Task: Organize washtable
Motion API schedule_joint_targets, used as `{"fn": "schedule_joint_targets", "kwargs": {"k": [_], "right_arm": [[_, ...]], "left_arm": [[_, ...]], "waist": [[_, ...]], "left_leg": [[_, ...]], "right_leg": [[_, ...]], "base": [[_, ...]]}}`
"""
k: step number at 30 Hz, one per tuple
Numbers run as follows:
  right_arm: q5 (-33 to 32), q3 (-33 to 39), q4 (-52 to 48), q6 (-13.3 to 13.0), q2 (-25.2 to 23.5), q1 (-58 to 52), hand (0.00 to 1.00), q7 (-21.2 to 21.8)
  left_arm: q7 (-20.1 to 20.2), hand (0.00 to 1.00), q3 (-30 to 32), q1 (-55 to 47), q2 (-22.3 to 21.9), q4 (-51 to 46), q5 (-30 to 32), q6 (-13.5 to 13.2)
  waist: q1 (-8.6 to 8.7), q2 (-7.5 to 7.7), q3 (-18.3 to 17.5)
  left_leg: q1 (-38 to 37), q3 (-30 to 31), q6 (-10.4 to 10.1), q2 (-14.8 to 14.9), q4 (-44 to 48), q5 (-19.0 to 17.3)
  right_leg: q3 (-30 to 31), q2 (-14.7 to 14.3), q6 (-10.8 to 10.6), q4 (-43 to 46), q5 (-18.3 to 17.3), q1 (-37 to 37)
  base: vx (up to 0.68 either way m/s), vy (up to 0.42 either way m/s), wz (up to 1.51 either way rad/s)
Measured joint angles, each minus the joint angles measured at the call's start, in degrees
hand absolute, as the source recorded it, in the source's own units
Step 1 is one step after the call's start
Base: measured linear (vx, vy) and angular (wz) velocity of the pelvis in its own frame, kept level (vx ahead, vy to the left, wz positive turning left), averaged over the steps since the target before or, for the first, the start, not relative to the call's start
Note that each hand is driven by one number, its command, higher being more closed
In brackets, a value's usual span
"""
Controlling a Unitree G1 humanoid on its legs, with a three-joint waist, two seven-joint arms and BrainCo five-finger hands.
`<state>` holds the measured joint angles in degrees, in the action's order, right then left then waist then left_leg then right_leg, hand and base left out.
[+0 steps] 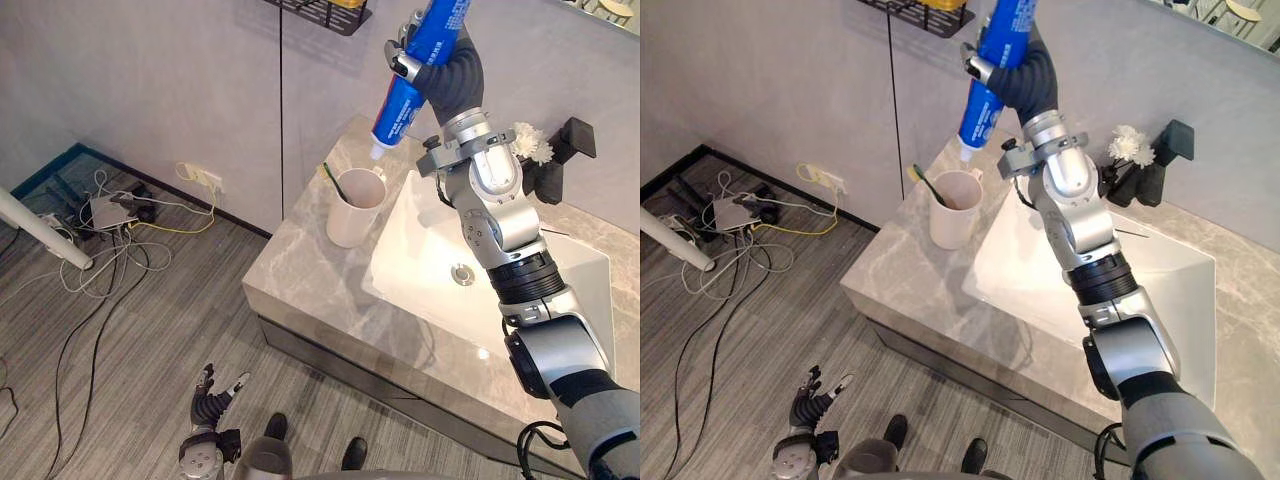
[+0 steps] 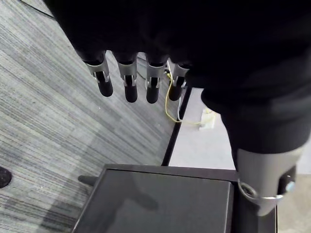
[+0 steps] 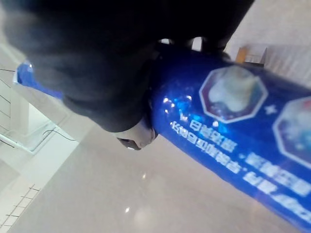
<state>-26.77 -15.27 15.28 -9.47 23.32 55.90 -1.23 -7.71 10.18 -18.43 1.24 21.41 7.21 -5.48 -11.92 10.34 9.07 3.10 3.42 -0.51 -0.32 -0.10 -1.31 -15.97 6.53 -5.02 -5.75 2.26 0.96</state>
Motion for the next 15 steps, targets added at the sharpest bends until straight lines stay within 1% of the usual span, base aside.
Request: {"fn": "schedule_joint_targets", "kwargs": {"k": [4,7,13,15], "right_arm": [[1.0,-1.2,0.2,0.1,-0.3,0.5,1.0,0.0],[2.9,-1.5,0.2,0.9,-0.4,0.5,1.0,0.0],[4.9,-1.5,0.2,0.9,-0.5,0.2,1.0,0.0],[5.5,-1.5,0.3,0.9,-0.5,-0.4,1.0,0.0]], "left_arm": [[0.0,0.0,-0.9,0.0,0.2,0.6,0.0,0.0],[0.0,0.0,-1.3,0.2,0.2,0.8,0.0,0.0],[0.0,0.0,-1.9,1.2,0.2,1.7,0.1,0.0],[0.0,0.0,-2.5,1.7,0.2,1.7,0.1,0.0]], "waist": [[-0.12,0.1,0.9],[-0.14,0.03,1.1],[-0.18,0.05,1.2],[-0.23,0.09,1.9]], "left_leg": [[0.5,0.1,0.0,0.2,0.4,0.0],[0.8,0.5,0.0,0.3,0.5,0.0],[1.0,0.5,0.0,0.3,0.6,0.0],[1.0,0.5,0.0,0.3,0.6,0.0]], "right_leg": [[-0.1,-0.2,0.0,0.0,0.0,-0.3],[-0.6,-0.3,0.0,0.0,0.0,-0.3],[-0.7,-0.3,0.0,0.0,0.0,-0.5],[-0.7,-0.3,0.0,0.0,0.0,-0.5]], "base": [[0.0,0.0,0.0],[-0.02,-0.007,0.06],[0.0,0.0,0.01],[0.0,0.0,0.0]]}}
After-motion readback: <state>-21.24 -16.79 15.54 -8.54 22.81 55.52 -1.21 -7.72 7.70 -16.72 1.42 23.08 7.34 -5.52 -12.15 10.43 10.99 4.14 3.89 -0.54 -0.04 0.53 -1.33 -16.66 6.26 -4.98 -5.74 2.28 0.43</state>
